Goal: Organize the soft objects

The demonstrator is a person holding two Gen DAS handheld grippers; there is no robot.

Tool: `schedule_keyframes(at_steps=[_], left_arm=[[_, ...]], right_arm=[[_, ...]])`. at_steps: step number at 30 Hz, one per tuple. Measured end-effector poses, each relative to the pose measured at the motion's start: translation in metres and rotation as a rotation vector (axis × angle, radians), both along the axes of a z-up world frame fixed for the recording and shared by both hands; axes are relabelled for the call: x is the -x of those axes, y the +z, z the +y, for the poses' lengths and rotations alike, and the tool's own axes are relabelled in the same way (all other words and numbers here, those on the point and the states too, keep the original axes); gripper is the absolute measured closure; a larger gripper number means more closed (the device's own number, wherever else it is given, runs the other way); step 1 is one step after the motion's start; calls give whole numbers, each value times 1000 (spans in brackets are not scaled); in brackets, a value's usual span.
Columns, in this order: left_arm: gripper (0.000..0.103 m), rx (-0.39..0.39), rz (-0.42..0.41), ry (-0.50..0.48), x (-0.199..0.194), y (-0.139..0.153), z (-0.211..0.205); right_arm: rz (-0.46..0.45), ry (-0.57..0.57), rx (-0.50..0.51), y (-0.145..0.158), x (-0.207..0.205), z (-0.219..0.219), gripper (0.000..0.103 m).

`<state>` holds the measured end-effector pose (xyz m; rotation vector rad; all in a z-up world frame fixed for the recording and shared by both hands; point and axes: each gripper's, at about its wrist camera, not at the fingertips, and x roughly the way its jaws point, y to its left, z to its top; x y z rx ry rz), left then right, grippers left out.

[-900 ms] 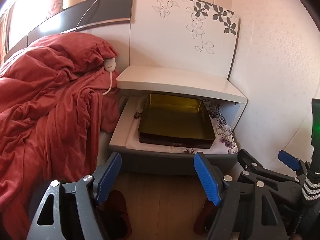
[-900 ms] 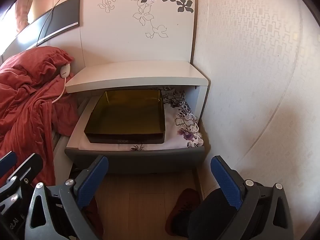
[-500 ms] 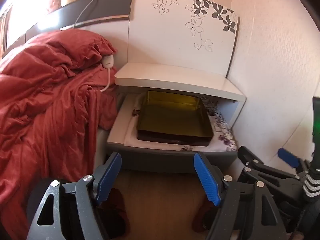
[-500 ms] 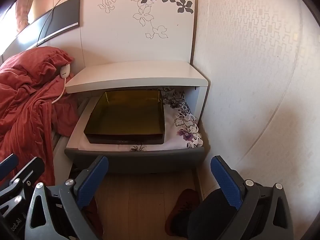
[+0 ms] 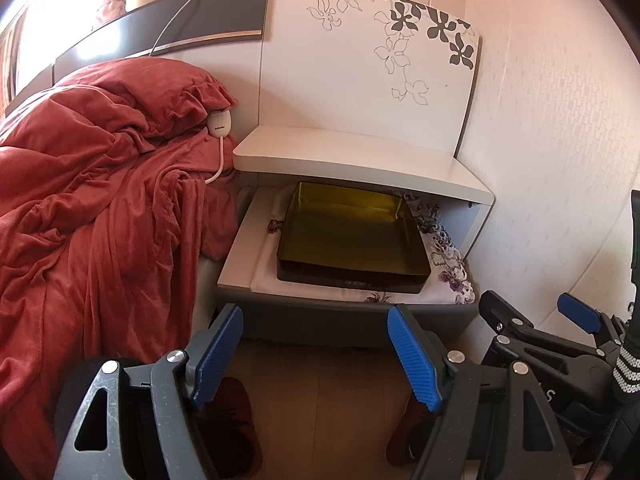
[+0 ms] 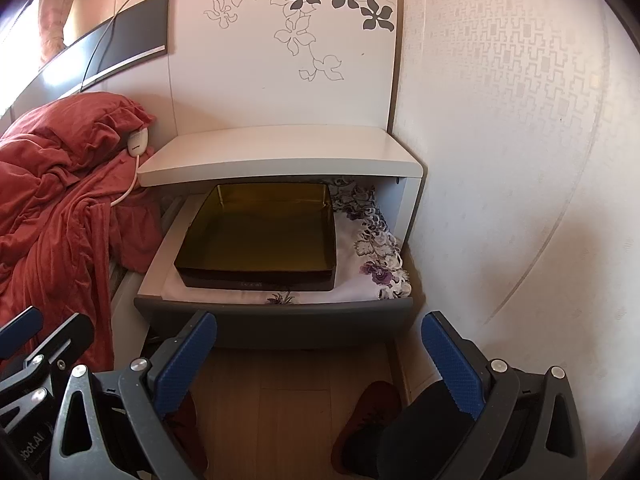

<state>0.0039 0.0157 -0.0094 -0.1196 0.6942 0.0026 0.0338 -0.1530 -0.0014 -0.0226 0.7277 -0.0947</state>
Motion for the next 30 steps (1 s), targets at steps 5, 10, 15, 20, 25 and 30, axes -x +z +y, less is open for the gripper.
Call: schedule_keyframes(at_steps=[5, 10, 15, 20, 25, 30], left_arm=[[27, -4, 1, 5, 0, 0, 1], [27, -2, 3, 13, -1, 0, 2], [27, 2, 6, 13, -1, -1, 3], [27, -6, 14, 17, -2, -2, 3], [27, -10, 23, 19, -3, -4, 1], [27, -9, 31, 15, -4, -5, 3]], right_arm=[[-3, 7, 6, 0, -1, 0, 0], [-4, 10, 8, 0, 1, 3, 0], [-5, 13, 6, -1, 2, 4, 0], [-3, 13, 5, -1, 1, 5, 0], [-2, 16, 7, -1, 1, 7, 0], [-1, 15, 5, -1, 2, 7, 0]])
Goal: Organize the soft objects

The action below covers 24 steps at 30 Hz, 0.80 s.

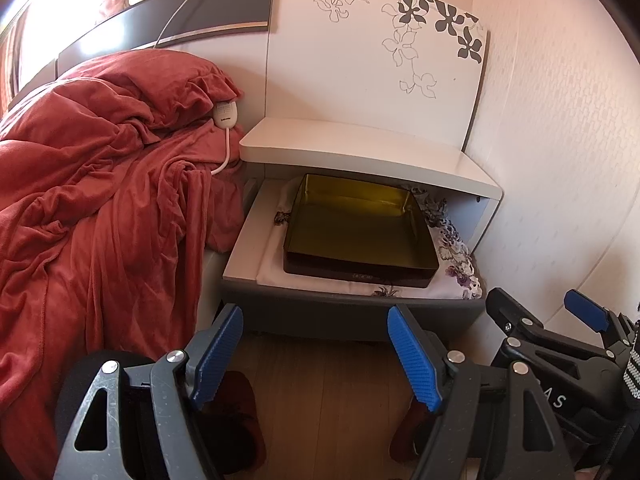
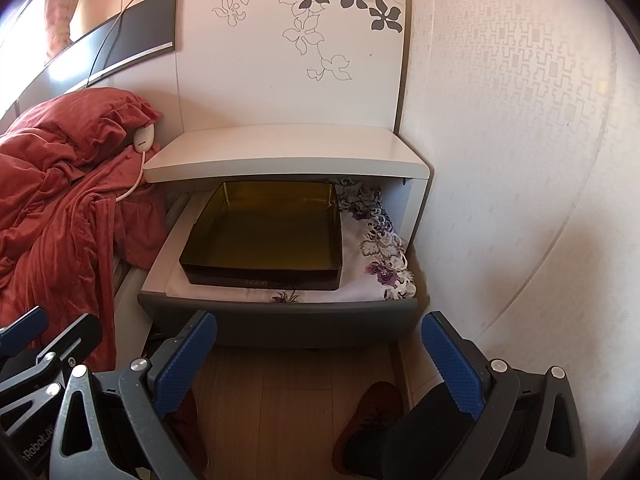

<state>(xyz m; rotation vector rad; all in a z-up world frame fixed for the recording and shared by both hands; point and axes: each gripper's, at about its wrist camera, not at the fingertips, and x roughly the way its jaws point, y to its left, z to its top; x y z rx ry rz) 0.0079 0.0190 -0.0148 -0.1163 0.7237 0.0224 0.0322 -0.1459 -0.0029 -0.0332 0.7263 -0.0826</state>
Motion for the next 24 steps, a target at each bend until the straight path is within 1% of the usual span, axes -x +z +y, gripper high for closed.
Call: schedule_keyframes(at_steps=[24], left_arm=[[27, 5, 21, 2, -2, -4, -1]], right_arm=[[5, 2, -2, -2, 0, 1, 0]])
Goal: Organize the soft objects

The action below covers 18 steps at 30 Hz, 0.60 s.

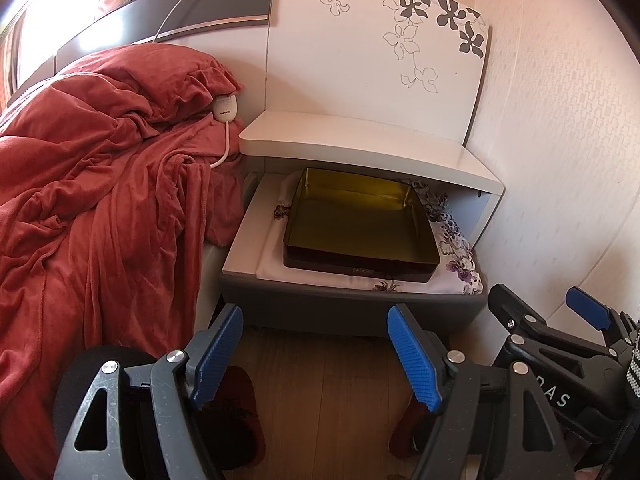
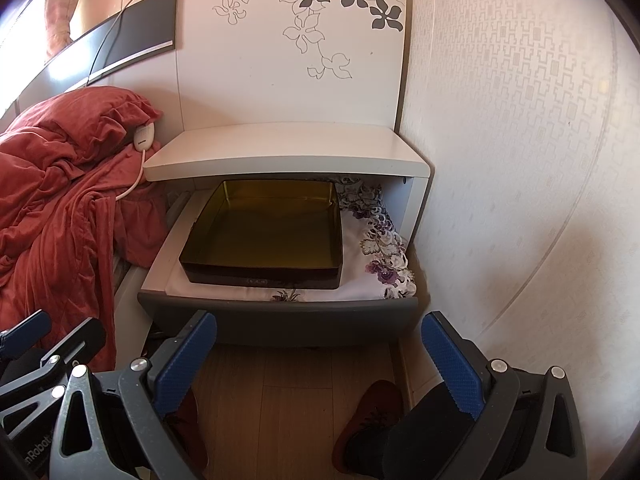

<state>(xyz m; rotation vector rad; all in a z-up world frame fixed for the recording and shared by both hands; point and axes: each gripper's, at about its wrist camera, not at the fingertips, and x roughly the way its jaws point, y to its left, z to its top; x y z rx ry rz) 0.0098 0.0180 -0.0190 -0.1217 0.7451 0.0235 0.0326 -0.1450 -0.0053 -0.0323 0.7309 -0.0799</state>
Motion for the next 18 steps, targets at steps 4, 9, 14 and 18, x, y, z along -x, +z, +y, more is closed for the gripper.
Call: schedule_keyframes(at_steps=[4, 9, 14, 18], left_arm=[[27, 0, 4, -1, 0, -1, 0], [27, 1, 9, -2, 0, -2, -1], [27, 5, 34, -2, -5, -9, 2], [27, 30, 93, -6, -21, -22, 8]], right_arm=[[3, 1, -2, 0, 0, -1, 0], [8, 6, 1, -1, 0, 0, 0], [41, 17, 1, -8, -5, 0, 0], [100, 116, -7, -22, -20, 1, 0]])
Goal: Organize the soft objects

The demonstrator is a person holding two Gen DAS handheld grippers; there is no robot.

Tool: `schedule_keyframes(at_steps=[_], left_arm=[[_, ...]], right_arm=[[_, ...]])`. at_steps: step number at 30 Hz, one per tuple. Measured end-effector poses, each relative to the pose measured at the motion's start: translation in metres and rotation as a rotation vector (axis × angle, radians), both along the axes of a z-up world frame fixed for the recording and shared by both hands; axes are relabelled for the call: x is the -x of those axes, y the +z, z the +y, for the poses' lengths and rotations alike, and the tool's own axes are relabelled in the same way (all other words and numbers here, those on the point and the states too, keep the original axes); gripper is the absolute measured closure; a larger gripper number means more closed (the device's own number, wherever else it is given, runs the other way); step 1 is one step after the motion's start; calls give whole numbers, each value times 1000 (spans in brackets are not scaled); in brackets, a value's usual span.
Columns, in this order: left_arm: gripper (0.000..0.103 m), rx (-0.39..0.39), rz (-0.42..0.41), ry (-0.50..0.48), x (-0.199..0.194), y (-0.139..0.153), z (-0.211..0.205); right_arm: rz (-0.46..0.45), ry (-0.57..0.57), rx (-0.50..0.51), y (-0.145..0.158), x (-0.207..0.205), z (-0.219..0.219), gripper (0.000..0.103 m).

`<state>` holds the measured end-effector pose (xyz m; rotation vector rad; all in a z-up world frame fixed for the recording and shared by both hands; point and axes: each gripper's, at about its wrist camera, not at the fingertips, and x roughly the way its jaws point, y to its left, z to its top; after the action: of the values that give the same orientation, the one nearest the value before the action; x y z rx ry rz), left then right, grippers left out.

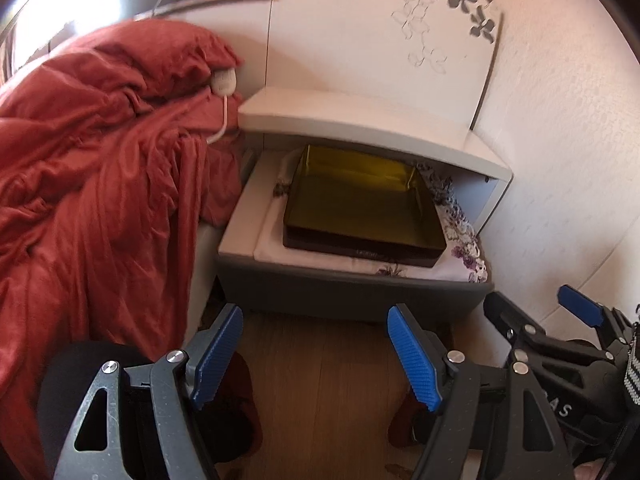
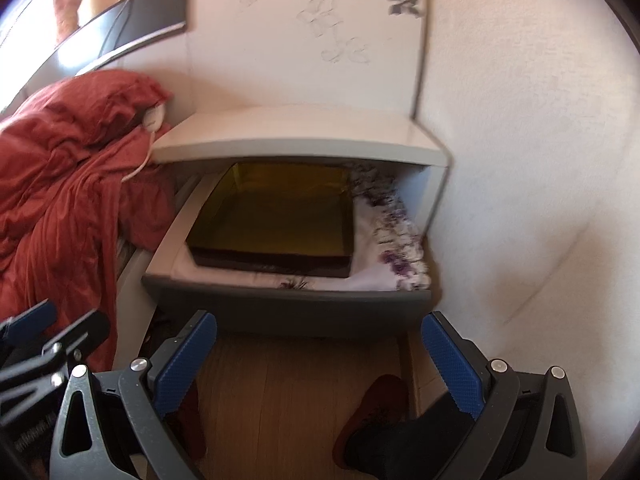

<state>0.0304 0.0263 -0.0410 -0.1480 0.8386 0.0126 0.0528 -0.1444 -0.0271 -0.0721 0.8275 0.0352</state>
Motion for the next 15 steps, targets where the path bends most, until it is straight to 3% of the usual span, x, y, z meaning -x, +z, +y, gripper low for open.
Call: schedule_keyframes(at_steps=[2, 8, 13, 15], left_arm=[[27, -3, 59, 6, -14, -14, 5], [27, 76, 269, 55, -61, -77, 23], [27, 141, 370, 115, -95, -121, 32], [27, 173, 386, 132, -109, -133, 33]], right_arm=[[52, 81, 8, -12, -11, 1, 0], [236, 363, 209, -78, -43, 25, 0], [371, 499, 412, -140, -63, 46, 0], [387, 519, 480, -156, -71, 50, 0]])
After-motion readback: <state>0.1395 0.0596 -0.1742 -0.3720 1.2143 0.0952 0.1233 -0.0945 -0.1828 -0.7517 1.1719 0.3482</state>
